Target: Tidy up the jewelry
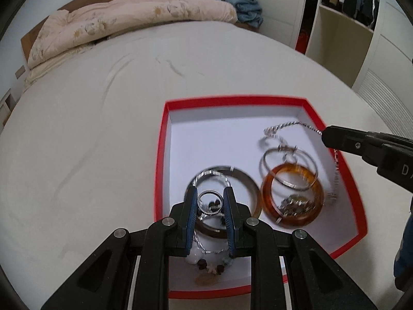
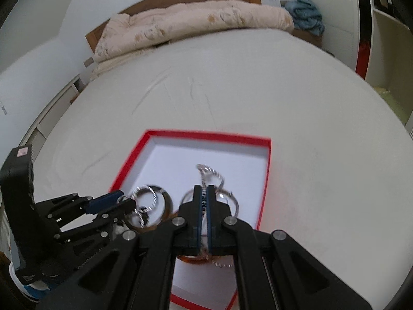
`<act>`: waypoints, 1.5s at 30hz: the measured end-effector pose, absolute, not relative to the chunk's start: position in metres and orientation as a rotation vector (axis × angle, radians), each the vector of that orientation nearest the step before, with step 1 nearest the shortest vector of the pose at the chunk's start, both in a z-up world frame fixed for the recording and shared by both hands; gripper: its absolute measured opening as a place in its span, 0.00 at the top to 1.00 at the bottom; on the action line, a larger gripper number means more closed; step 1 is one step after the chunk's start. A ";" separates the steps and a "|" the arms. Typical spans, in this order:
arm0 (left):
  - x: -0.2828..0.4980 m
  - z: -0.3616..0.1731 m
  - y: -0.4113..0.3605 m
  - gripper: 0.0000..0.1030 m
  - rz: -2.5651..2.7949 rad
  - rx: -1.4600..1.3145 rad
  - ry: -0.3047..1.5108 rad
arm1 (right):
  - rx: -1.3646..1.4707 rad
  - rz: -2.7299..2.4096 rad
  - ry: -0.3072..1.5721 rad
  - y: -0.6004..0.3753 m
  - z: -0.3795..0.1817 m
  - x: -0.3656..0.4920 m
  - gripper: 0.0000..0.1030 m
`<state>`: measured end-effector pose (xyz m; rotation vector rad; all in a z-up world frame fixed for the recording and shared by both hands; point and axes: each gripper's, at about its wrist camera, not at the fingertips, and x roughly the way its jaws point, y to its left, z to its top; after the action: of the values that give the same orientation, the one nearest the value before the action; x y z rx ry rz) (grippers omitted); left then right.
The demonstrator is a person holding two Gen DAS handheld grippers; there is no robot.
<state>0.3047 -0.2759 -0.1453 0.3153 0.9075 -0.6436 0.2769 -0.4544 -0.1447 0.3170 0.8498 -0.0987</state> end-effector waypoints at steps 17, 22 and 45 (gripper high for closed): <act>0.287 -0.147 -0.279 0.67 -0.633 0.348 0.880 | 0.311 -0.140 0.895 -0.454 -0.156 0.246 0.95; 0.283 -0.130 -0.273 0.57 -0.623 0.336 0.857 | 0.295 -0.146 0.878 -0.450 -0.144 0.235 0.92; 0.209 -0.026 -0.171 0.31 -0.506 0.213 0.744 | 0.215 -0.124 0.753 -0.363 -0.046 0.152 0.66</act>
<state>0.2092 -0.1706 -0.0260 0.2126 0.7445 -0.5056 0.1520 -0.3631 -0.0459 0.2147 0.7526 -0.1243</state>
